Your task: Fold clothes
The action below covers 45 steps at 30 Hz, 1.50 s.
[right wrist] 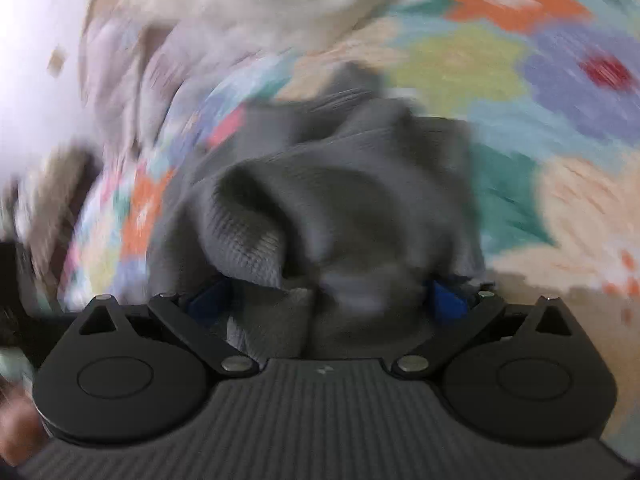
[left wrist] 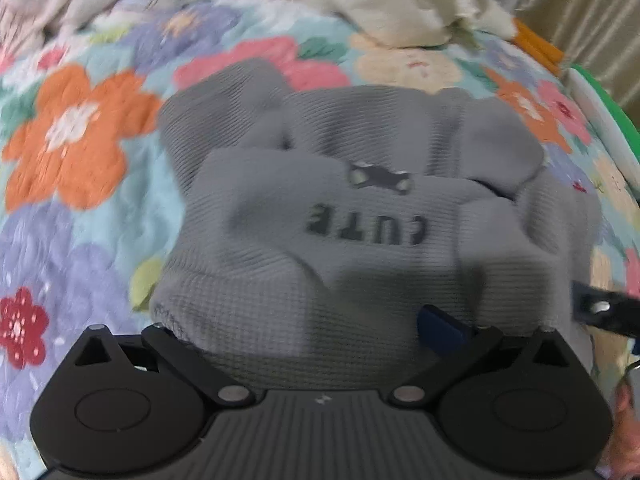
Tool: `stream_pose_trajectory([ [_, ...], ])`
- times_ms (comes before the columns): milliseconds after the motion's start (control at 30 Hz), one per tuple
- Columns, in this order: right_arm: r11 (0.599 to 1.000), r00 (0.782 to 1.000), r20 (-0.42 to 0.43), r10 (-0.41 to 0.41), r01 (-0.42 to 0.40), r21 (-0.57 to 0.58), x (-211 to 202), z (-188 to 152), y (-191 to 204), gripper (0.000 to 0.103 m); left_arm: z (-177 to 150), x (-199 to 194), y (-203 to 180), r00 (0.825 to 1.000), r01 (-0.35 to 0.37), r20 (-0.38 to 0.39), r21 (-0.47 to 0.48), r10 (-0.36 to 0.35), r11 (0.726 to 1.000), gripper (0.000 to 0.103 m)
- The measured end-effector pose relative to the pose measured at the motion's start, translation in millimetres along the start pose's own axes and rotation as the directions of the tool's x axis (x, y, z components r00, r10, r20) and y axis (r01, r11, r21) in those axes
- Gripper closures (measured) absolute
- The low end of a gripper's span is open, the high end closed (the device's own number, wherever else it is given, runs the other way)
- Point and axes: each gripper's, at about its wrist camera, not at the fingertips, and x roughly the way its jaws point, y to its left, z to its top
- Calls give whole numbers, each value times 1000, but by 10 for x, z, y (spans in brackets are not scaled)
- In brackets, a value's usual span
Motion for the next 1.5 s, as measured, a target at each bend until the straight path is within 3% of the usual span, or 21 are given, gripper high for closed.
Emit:
stream_pose_trajectory([
  [33,1000,1000,-3,12,-12,-11,23,-6,76,34,15,-19,-45,1000,25,-6,7,-25,1000,54],
  [67,1000,1000,-6,20,-20,-12,23,-15,115,57,30,-38,-90,999,51,-12,13,-51,999,80],
  [100,1000,1000,-4,30,-30,-1,-1,-5,145,64,57,-67,-132,998,67,-17,16,-67,998,82],
  [367,999,984,171,48,-52,16,-715,176,271,69,152,-643,-552,985,102,133,96,-114,990,83],
  [600,1000,947,320,3,-2,-3,-1635,186,352,69,198,-1346,-1170,947,142,262,184,-188,973,83],
  [900,996,927,366,-85,73,47,-2280,-31,296,69,-18,-1673,-1745,926,191,271,266,-263,945,82],
  [1167,990,908,395,-137,132,38,-2731,-109,413,69,-141,-1878,-1908,906,238,285,267,-313,934,82],
  [1300,992,905,411,-107,123,-12,-2827,-91,609,69,-199,-2145,-1845,889,228,337,264,-311,937,82],
  [1500,992,924,374,72,-29,-120,-2606,-32,1150,69,-287,-2599,-1384,889,40,430,270,-158,962,82],
])
